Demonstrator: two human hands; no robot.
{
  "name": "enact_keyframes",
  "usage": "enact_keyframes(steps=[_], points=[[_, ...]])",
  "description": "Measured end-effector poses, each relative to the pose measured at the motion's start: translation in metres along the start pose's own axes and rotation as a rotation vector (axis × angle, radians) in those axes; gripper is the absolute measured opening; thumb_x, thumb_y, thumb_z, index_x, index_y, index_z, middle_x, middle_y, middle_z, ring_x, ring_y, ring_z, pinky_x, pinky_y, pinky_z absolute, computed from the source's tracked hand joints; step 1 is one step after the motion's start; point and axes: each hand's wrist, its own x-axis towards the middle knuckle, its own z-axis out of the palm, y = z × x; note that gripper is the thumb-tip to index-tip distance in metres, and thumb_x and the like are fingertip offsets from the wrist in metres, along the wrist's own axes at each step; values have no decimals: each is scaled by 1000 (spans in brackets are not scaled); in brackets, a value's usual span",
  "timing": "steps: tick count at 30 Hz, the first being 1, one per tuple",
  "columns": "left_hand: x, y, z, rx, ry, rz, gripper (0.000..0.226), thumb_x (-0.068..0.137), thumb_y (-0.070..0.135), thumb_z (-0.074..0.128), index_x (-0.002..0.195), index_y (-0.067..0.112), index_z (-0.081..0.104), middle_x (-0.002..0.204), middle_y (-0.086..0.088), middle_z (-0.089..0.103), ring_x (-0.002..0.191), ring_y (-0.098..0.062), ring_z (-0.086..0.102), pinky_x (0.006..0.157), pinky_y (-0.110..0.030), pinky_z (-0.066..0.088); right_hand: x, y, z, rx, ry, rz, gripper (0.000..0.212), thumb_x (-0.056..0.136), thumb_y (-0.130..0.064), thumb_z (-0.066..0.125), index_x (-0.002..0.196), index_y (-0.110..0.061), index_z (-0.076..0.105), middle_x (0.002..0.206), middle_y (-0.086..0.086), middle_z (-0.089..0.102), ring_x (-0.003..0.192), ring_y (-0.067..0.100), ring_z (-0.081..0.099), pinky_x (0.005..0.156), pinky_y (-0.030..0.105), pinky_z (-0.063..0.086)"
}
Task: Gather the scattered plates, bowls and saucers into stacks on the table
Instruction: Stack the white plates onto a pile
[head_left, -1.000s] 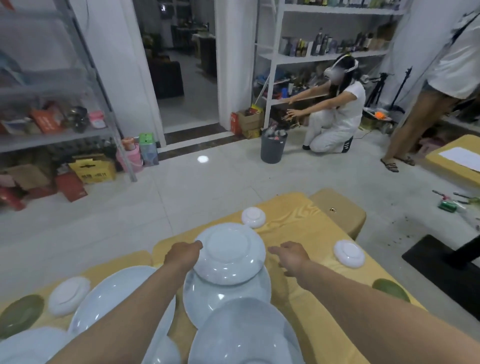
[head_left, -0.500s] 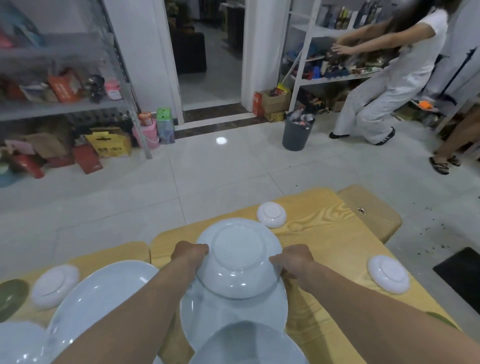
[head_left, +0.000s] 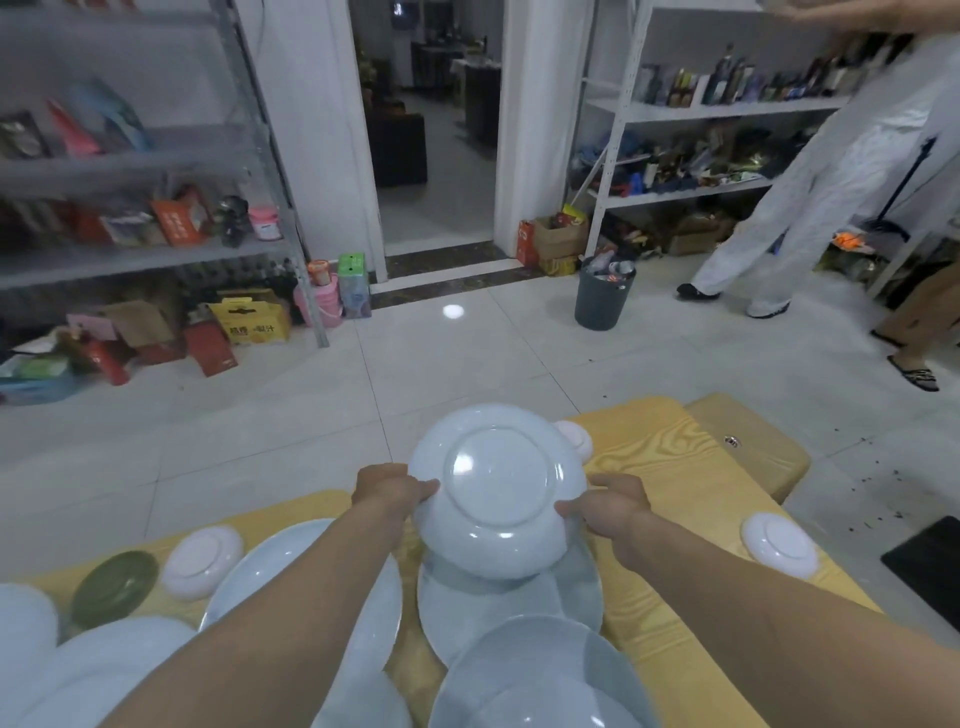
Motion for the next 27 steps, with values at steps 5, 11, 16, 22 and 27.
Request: enact_keyframes(steps=[5,11,16,22,27], points=[[-41,14,-54,-121,-15,91,37,68,-7,79,98,13,67,102,-14,69,93,-31,67,89,-42,57,-64,-24,15,154,44,-81,54,68,8,75,118,-8,66,105,8,70,94,27,67,88,47,57],[-96,19,-140,-427,-72,121,14,90,3,48,83,3,60,91,-14,61,80,-31,59,70,-35,58,-164,-36,62,599,39,-76,25,95,-37,58,111,-18,56,104,4,62,101,28,62,96,48,53],[-129,5,-213,-420,-101,169,17,90,-6,49,77,4,53,75,-9,48,62,-23,46,49,-26,45,-239,-39,109,694,49,-91,24,98,-31,54,111,-11,51,105,7,56,95,26,59,93,38,52],[-144,-24,-300,-276,-69,232,39,90,-16,39,67,14,43,69,-3,36,57,-17,31,54,-26,26,-290,-38,158,575,-13,-133,17,97,-8,44,83,-12,54,79,5,51,62,16,45,57,26,36],[-160,-51,-359,-279,52,218,31,87,-18,45,73,9,49,77,-4,46,61,-18,41,53,-20,39,-322,-36,202,364,-106,-192,20,95,-6,39,94,-15,56,82,4,52,67,19,47,60,29,42]])
